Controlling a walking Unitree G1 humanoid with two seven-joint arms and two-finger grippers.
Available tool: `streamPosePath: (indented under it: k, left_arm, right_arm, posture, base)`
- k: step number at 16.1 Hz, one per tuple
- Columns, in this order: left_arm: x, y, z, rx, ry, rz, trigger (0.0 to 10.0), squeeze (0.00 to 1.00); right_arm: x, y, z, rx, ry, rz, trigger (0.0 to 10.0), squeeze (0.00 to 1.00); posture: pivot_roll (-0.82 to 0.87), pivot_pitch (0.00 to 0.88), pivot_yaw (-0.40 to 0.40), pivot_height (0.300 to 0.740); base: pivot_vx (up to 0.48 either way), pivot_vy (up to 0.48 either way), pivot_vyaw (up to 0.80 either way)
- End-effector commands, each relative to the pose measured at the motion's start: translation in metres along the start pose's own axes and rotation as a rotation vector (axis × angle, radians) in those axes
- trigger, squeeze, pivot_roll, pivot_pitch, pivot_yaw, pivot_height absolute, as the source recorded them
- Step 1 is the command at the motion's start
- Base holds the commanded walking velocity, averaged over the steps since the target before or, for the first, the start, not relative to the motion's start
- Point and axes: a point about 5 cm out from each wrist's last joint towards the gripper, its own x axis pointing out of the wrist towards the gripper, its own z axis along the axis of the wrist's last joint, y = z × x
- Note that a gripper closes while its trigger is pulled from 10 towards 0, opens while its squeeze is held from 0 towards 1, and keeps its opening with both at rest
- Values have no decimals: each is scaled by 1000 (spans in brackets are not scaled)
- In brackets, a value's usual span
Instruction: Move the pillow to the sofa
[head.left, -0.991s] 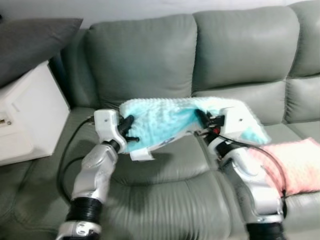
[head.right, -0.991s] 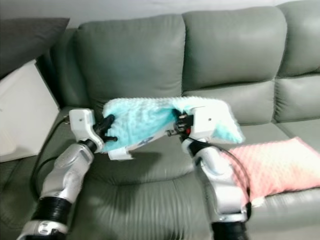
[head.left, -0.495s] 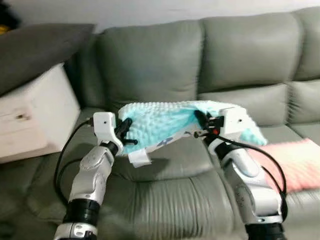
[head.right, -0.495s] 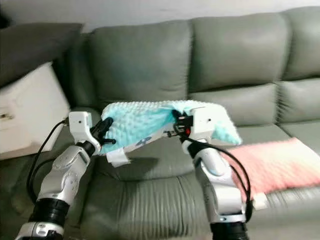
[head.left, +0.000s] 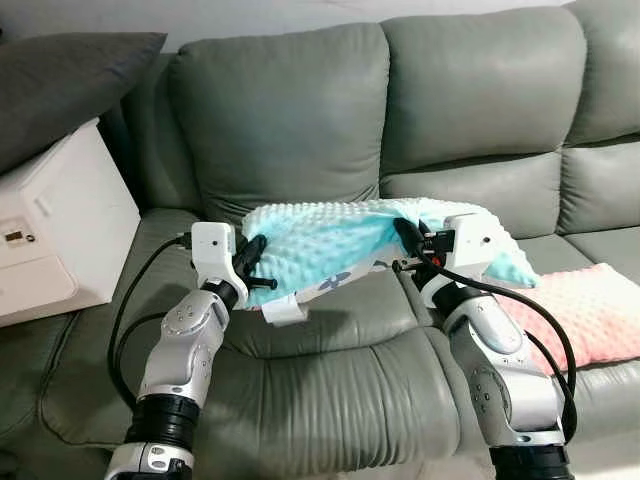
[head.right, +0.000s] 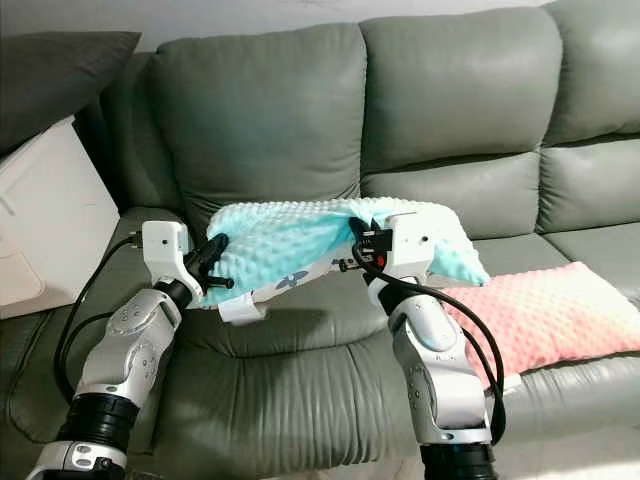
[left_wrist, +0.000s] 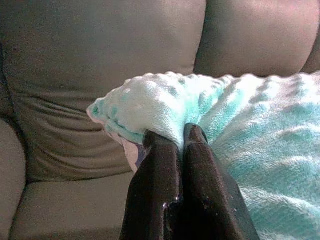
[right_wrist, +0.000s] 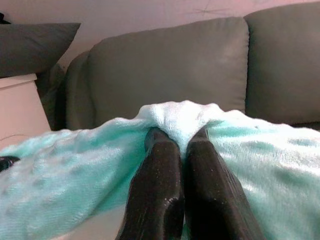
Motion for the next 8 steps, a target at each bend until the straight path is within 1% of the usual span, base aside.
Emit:
streamPosePath:
  k: [1,2,3,5,7,8]
  left_arm:
    - [1,8,-2,49,15,35,10000,0]
    - [2,12,-10,73,39,45,10000,0]
    - [2,13,-12,74,42,45,10000,0]
    - [1,20,-24,105,89,74,10000,0]
    - [-4,31,-38,122,127,118,10000,0]
    - [-7,35,-44,132,143,133,10000,0]
  right_arm:
    - [1,0,2,8,-20,3,10000,0]
    - [1,-6,-5,17,2,-16,10000,0]
    - [1,-8,-6,17,4,-20,10000,0]
    - [-1,-16,-14,37,31,-52,10000,0]
    - [-6,-26,-26,29,78,-90,10000,0]
    - [-12,-30,-34,44,106,-112,10000,0]
  posture:
    - [-194,0,78,740]
    - [-189,0,82,740]
    - [-187,0,83,740]
    - [-182,0,88,740]
    - [-182,0,95,740]
    - [-179,22,103,740]
  base:
    - [0,0,0]
    - [0,0,0]
    - [0,0,0]
    - [0,0,0]
    - [0,0,0]
    - [0,0,0]
